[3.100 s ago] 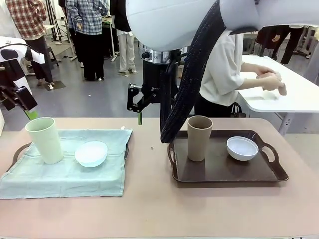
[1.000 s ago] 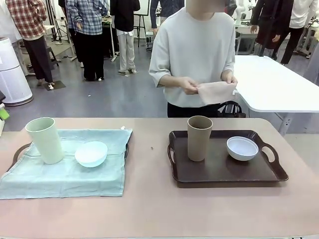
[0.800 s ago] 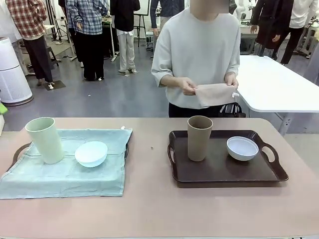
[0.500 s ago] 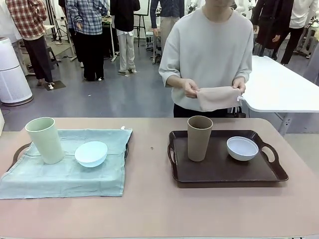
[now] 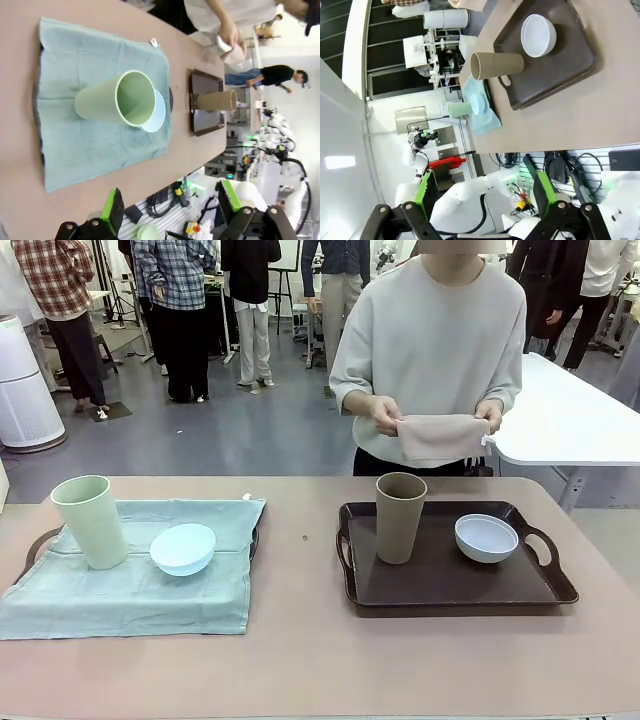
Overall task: Set up a tray with a mat and arrange the tableware.
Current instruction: Pick up the Picnic Bowl and Reusable plastic cup from the Handle tray in front of the human's position and hold them in the air.
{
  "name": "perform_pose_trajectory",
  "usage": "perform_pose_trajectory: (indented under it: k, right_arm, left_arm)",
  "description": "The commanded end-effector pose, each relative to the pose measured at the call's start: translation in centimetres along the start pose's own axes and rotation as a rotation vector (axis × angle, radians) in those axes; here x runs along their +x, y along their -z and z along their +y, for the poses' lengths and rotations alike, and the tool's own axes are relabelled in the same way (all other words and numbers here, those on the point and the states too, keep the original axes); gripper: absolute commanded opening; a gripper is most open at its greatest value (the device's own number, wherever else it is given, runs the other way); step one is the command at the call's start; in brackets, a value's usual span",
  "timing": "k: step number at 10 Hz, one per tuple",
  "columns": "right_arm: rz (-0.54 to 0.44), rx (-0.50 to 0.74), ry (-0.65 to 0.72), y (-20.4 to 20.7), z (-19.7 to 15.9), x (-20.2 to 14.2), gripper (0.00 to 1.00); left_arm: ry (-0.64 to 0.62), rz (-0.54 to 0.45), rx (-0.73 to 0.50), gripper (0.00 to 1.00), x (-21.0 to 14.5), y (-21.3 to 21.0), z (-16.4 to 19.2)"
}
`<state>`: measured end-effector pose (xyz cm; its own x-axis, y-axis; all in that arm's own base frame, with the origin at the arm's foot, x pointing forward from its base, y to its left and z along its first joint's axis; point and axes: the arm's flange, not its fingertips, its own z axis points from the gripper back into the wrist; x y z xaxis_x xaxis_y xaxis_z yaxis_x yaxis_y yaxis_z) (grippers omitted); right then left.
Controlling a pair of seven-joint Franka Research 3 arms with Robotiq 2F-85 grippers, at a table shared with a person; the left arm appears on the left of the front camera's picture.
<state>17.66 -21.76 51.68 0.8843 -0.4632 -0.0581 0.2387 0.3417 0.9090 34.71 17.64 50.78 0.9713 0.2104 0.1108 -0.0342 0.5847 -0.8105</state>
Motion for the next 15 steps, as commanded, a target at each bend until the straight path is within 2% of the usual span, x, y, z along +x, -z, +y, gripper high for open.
perform_pose_trajectory:
  k: [1, 3, 4, 5, 6, 15]
  right_arm:
    - [0.009, 0.017, 0.009, -2.0, -1.5, -0.3, 1.00]
    - [0.034, -0.021, 0.027, -2.1, -1.9, -0.6, 1.00]
    - [0.055, -0.037, 0.015, -1.7, -1.6, -0.7, 1.00]
    - [0.009, 0.009, 0.038, -1.8, -1.6, -0.7, 1.00]
    - [0.009, 0.009, 0.038, -1.8, -1.6, -0.7, 1.00]
    - [0.009, 0.009, 0.038, -1.8, -1.6, -0.7, 1.00]
  left_arm:
    - [-0.004, -0.004, -0.043, 1.00, -0.3, -1.7, 1.1]
    - [0.017, 0.149, -0.019, 1.00, -0.8, -2.8, 1.3]
    - [0.033, 0.174, 0.015, 1.00, -1.0, -3.0, 0.6]
    - [0.061, 0.168, 0.044, 1.00, -1.2, -3.2, 0.1]
    - [-0.014, 0.118, -0.019, 1.00, -1.4, -2.1, 0.8]
    - [-0.014, 0.118, -0.019, 1.00, -1.4, -2.1, 0.8]
